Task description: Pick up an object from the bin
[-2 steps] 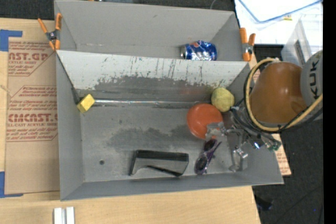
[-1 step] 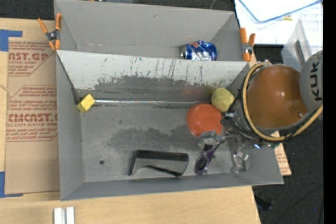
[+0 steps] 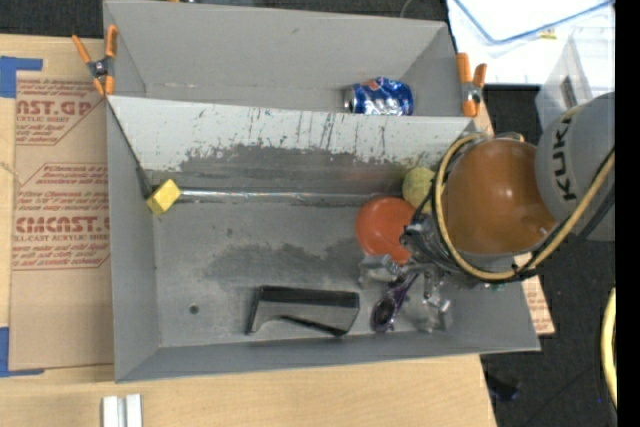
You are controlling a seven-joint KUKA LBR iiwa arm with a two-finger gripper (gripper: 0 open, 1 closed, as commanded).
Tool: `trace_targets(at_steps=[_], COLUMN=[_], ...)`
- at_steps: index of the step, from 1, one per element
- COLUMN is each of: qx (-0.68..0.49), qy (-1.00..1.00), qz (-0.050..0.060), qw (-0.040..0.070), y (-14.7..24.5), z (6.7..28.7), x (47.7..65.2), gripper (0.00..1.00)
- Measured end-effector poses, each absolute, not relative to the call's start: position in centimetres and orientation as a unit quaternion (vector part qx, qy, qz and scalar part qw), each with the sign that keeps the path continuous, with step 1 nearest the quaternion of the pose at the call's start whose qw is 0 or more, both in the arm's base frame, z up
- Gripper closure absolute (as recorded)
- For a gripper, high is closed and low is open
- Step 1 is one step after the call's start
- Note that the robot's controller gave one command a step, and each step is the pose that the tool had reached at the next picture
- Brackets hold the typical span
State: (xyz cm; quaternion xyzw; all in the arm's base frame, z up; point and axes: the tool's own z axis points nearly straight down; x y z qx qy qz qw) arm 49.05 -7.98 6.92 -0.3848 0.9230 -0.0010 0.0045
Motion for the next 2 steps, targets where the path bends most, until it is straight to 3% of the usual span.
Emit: trace_targets(at_steps=[1, 2], qx=[-0.487, -0.487], qy=[0.873, 0.873], qz=[-0.001, -0.001], qw=[0.004, 0.004], y=[-7.27, -7.26], z=[7.01, 7.03], x=[49.71, 49.70], gripper=[1.00, 1.00])
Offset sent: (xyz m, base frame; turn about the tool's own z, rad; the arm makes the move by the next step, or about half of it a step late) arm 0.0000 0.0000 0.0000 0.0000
